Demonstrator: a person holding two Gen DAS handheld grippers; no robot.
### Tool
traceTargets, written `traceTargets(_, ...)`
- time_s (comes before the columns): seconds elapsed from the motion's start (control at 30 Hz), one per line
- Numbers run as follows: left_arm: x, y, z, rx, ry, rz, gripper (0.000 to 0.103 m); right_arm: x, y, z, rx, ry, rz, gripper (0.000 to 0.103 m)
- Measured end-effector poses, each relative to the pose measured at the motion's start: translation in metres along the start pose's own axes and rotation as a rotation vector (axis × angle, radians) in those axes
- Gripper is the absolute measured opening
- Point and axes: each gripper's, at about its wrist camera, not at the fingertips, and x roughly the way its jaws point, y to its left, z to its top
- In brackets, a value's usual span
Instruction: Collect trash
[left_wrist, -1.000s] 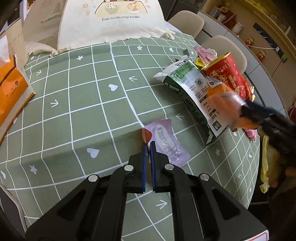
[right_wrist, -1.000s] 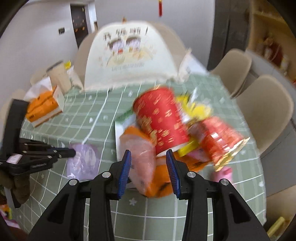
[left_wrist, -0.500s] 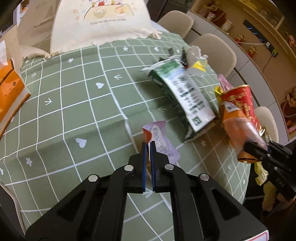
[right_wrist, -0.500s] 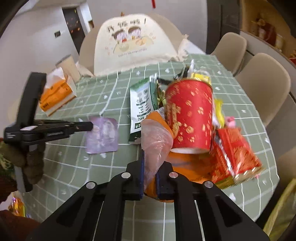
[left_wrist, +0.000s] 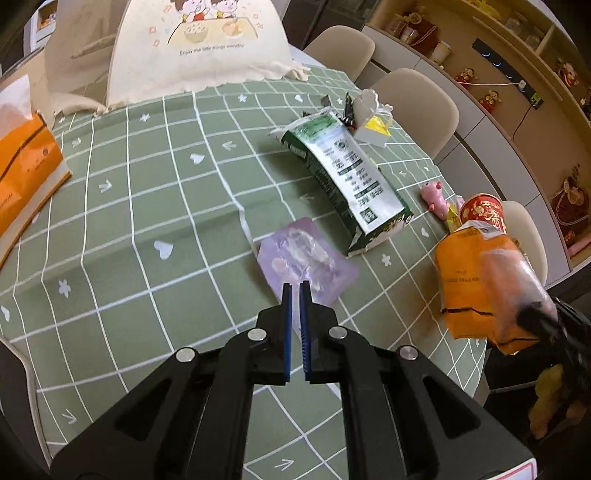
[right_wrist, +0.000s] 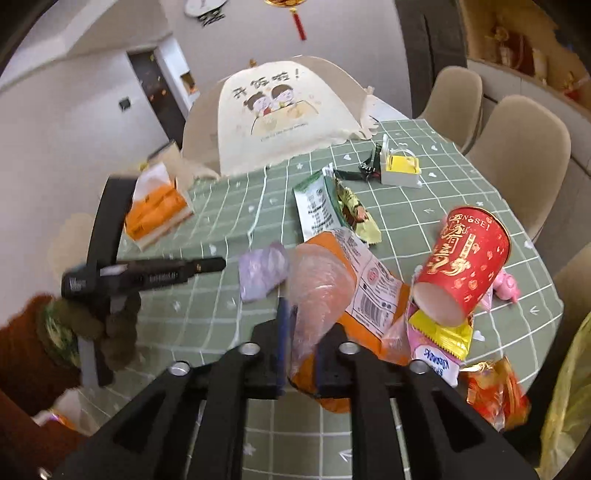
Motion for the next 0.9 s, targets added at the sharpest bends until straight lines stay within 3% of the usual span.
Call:
traceTargets(0.03,0.001,0.001,-0.001,-0.004,0.000,-0.003,0.004,-0.006,-0.001,-0.001,0.000,-0.020,0.002,0.040)
traceTargets(0.07,0.001,0.001,-0.002,-0.005,-0.001,-0.005,0.004,-0.017,-0.004,-0.002,0.000,-0.060,-0.015,0.041)
traceTargets(0.23,0.000,0.001,-0.002,-0.006,-0.010,-0.019,0.007,-0.051,-0.043,-0.003,0.089,-0.202,-0.219,0.042)
traceTargets(0.33,0.002,0.002,0.003,-0.006,-0.013,0.006,0.014,-0.054,-0.071,-0.007,0.158,-0.193,-0.208,0.042)
traceTargets(0.43,0.003,0.000,0.012,-0.003,-0.015,0.015,0.019,-0.065,-0.087,-0.013,0.155,-0.223,-0.278,0.042)
traceTargets(0.53,0.002,-0.005,0.021,0.009,-0.030,0.037,0.023,-0.071,-0.110,-0.020,0.216,-0.218,-0.230,0.042)
traceTargets(0.67,0.003,-0.013,0.024,0.010,-0.028,0.046,0.023,-0.051,-0.130,-0.032,0.253,-0.121,-0.180,0.042)
traceTargets(0.77,0.004,-0.024,0.020,0.019,-0.015,0.039,0.026,-0.035,-0.121,-0.038,0.237,-0.089,-0.180,0.042)
traceTargets(0.9,0.005,-0.041,0.015,0.053,0.000,0.027,0.028,-0.020,-0.087,-0.032,0.155,-0.089,-0.022,0.042)
